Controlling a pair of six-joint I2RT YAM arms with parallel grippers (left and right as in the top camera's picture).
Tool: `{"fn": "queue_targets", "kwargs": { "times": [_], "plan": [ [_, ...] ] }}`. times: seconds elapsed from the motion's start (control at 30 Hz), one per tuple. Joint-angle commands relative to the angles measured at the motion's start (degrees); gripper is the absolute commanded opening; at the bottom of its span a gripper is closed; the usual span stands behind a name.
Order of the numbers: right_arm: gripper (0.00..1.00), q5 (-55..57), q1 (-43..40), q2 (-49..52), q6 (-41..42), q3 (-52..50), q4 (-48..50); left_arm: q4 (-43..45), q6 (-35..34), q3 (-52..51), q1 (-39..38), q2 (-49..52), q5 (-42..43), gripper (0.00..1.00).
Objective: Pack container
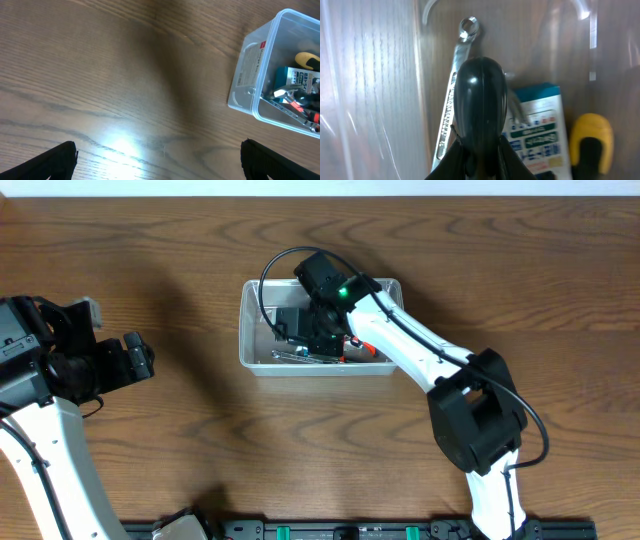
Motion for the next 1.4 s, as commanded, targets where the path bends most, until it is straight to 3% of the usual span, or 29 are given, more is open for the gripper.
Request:
{"fn": "queue_targets", "kwargs": {
  "times": [0.0, 0.3, 0.37, 0.43, 0.5, 0.53, 0.67, 0.8, 0.97, 1.17, 1.37],
  "plan": [
    [0.03, -1.51, 0.48, -0.37, -0.24, 0.31, 0.22, -0.09, 0.55, 1.20, -0.24, 0.33, 0.79, 0.98],
    [0.40, -1.29, 0.09, -0.39, 0.42, 0.46, 0.46, -0.09, 0.57, 1.22, -0.24, 0.33, 0.79, 0.98],
    [0.64, -1.27, -0.28, -0.63, 2.93, 1.16, 1.01, -0.09, 0.57, 1.20, -0.24, 0.33, 0.79, 0.98],
    [0.79, -1.27, -1.25, -1.27, 5.97, 2.80, 1.11, -0.09, 0.57, 1.20, -0.26, 0.33, 0.79, 0.98],
    [0.87, -0.74, -2.40, -2.25, 10.29, 5.18, 1.03, 0.15, 0.61, 1.20, -1.03, 0.33, 0.79, 0.98],
    [0.98, -0.20, -3.13, -2.89, 12.72, 6.51, 0.83, 0.50, 0.63, 1.20, -1.73, 0.33, 0.79, 0.98],
    [0.99, 3.10, -7.78, -5.77, 24.44, 13.53, -1.42, 3.06, 3.45, 1.22, -7.48, 0.33, 0.63, 0.98],
    [0.99, 4.20, -14.84, -7.98, 30.82, 18.97, -5.03, 6.29, 3.56, 1.22, -13.44, 0.50, -4.55, 0.98],
    [0.99, 10.10, -25.79, -10.03, 48.96, 20.57, -11.26, 7.21, 3.58, 1.20, -18.51, 0.55, -5.11, 0.98],
    [0.99, 10.12, -34.38, -14.64, 51.56, 20.55, -18.40, 5.29, 3.61, 1.20, -25.20, -2.32, -8.02, 0.98],
    [0.99, 12.28, -36.20, -21.35, 51.52, 17.31, -23.63, 2.58, 3.56, 1.03, -31.39, -9.31, -10.03, 0.98]
  ]
}}
